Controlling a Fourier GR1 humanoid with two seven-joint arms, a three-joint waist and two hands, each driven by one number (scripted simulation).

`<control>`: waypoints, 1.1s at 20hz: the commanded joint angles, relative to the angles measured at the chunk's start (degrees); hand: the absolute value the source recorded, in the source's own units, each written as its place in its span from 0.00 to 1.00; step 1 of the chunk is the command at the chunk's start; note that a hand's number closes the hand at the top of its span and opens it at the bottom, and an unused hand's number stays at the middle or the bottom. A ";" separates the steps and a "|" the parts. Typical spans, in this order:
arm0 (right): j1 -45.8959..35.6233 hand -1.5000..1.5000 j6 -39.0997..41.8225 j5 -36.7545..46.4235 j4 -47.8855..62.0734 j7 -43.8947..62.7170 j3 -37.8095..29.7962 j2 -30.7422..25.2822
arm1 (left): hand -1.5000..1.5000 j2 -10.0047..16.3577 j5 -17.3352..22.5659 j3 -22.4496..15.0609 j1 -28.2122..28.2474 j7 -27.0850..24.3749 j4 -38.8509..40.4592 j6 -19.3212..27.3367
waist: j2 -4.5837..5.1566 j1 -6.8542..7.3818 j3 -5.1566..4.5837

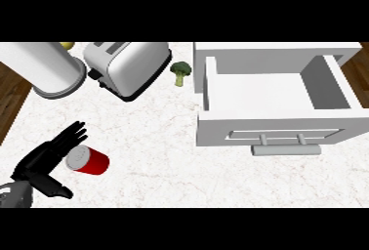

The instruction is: Pick up the can, place it into the drawer and close the drawer

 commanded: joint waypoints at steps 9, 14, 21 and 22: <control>-1.10 0.00 0.04 -3.48 -1.06 3.14 -1.95 -0.66 | 0.00 -1.21 -4.28 -3.35 -4.27 -12.42 13.57 -2.12 | 0.07 -0.04 -0.04; -1.66 0.00 0.91 -2.66 -0.52 3.37 -2.54 -1.59 | 0.00 -4.20 -2.72 -2.94 -7.66 -10.27 16.88 -0.90 | 0.12 -0.19 -0.03; 0.64 0.00 2.65 -3.24 0.11 3.17 -3.54 0.20 | 1.00 -3.80 0.60 -2.55 -9.57 -5.72 16.59 -7.20 | -0.16 0.28 0.07; 0.33 0.00 2.78 -3.28 0.44 2.14 -3.64 0.83 | 1.00 -3.55 0.70 -3.24 -9.08 -4.21 16.47 -9.49 | -0.20 0.37 0.09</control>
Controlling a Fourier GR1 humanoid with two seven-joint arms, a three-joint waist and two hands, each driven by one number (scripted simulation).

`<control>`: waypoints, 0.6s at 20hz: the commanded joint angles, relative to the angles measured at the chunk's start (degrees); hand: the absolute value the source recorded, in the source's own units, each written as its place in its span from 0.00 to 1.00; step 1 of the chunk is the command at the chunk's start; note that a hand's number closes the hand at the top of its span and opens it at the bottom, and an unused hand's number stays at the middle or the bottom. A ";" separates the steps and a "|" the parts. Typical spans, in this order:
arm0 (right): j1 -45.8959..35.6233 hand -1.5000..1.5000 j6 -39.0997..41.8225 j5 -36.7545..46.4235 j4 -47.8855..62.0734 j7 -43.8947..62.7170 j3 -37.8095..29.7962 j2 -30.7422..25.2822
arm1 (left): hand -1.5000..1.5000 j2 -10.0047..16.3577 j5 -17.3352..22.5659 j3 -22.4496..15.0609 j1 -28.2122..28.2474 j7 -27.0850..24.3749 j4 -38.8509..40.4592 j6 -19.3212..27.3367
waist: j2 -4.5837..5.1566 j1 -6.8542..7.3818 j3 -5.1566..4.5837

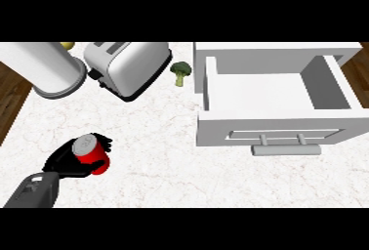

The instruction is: Pick up the can, place it into the drawer and close the drawer

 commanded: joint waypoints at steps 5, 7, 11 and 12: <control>0.24 0.00 0.10 -0.79 -1.83 0.90 -0.14 1.03 | 1.00 -2.98 2.37 -1.29 -0.54 -2.89 -2.81 -9.86 | -0.14 0.31 0.02; -0.89 0.00 -0.67 -2.43 0.19 2.12 -1.43 -1.54 | 1.00 -1.27 4.18 -1.12 -2.24 -0.88 -4.09 -14.50 | -0.17 0.43 0.03; -1.03 0.00 -0.06 -2.26 1.57 0.91 -1.67 -0.60 | 1.00 -7.62 10.37 5.89 -3.06 2.76 -4.84 4.44 | -0.20 0.71 0.09; -0.60 0.00 -1.27 -1.62 -1.91 2.62 -0.64 0.05 | 1.00 -8.86 12.25 8.04 -3.60 4.04 -6.23 9.64 | -0.49 1.48 0.13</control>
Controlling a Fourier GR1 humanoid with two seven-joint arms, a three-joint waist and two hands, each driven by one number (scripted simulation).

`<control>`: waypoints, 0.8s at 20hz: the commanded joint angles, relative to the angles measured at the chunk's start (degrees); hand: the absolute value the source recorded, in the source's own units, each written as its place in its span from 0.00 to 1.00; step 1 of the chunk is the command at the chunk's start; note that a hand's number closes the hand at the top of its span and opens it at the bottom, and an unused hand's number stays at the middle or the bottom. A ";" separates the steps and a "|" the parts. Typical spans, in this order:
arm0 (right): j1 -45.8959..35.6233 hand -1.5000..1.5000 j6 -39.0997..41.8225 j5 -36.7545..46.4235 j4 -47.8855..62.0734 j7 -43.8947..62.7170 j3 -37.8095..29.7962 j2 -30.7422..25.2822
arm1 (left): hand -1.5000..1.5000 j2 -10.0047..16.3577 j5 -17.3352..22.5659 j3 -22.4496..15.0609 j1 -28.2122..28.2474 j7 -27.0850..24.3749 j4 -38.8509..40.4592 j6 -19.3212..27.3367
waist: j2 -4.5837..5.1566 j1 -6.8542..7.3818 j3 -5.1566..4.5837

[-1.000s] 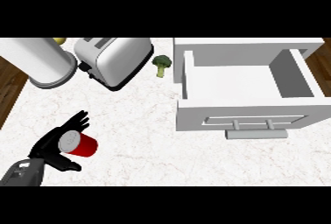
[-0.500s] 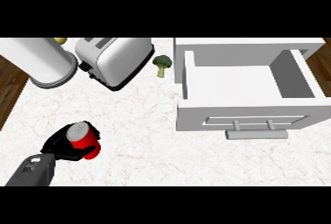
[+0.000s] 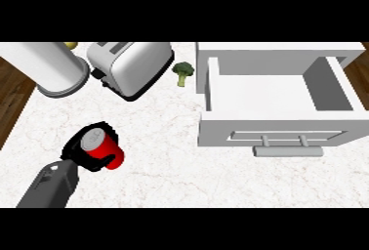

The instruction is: Pick up the can, place it into the drawer and close the drawer

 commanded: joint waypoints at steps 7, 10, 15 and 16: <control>3.97 0.00 -2.19 0.41 -4.92 -0.49 2.36 2.28 | 1.00 -12.63 7.57 7.48 -0.24 -0.96 -12.37 27.21 | -0.38 0.44 0.10; 6.42 0.00 -0.55 -0.75 -4.77 -0.94 2.22 2.31 | 1.00 -14.06 9.65 2.16 0.79 3.03 -21.23 30.65 | -0.40 0.21 0.07; 6.30 0.00 -1.63 -4.52 -6.54 0.48 -0.55 2.32 | 1.00 -14.18 9.78 -3.61 2.85 11.75 -37.20 39.35 | -0.47 0.42 0.06; 5.57 0.00 -1.25 -1.41 -3.87 -1.41 1.48 2.33 | 1.00 -14.20 11.01 -6.32 1.72 13.14 -38.60 41.40 | -0.28 0.18 0.06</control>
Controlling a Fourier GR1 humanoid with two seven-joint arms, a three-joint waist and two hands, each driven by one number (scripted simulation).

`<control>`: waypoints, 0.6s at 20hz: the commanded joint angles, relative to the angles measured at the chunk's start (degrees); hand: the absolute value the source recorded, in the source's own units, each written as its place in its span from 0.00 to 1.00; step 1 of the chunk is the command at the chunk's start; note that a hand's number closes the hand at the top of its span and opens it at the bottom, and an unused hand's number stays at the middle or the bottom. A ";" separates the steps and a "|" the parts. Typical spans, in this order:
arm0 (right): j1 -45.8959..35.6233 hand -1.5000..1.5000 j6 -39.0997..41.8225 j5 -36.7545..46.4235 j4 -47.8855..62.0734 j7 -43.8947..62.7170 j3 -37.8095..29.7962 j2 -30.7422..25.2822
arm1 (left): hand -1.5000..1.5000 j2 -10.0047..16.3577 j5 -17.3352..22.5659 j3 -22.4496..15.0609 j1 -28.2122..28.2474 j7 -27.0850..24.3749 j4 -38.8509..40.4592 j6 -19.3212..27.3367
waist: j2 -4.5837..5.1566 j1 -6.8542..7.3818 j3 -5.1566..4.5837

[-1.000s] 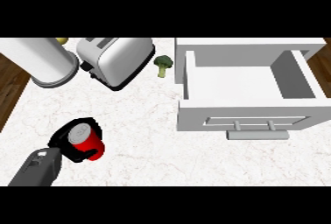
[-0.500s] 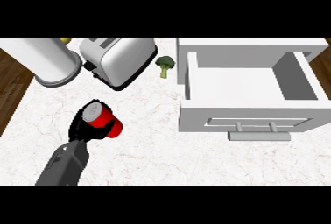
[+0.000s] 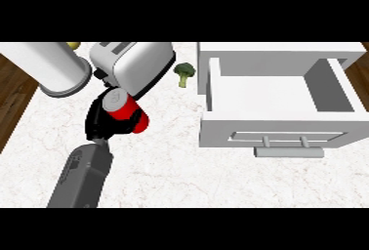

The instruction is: Pick up the can, place it into the drawer and close the drawer

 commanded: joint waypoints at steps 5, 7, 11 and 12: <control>2.21 0.00 -0.54 -0.34 -1.39 -0.67 0.60 0.28 | 1.00 0.33 -0.26 -7.09 -2.11 17.32 -19.48 12.55 | 0.23 -0.40 -0.04; -0.08 0.00 -2.64 -4.00 -2.23 3.35 -0.29 -2.03 | 1.00 -0.64 -0.76 -10.20 -4.66 16.84 -19.91 17.98 | 0.34 -0.64 -0.07; 0.10 0.00 -3.79 1.32 -3.62 0.81 3.95 0.27 | 1.00 -0.65 -1.41 -12.33 -8.93 19.08 -19.94 21.15 | 0.51 -0.91 -0.07; 1.38 0.00 -4.72 2.03 -3.64 0.70 5.89 0.28 | 1.00 -0.66 -2.18 -16.06 -7.08 22.05 -25.92 23.68 | 0.39 -0.73 -0.05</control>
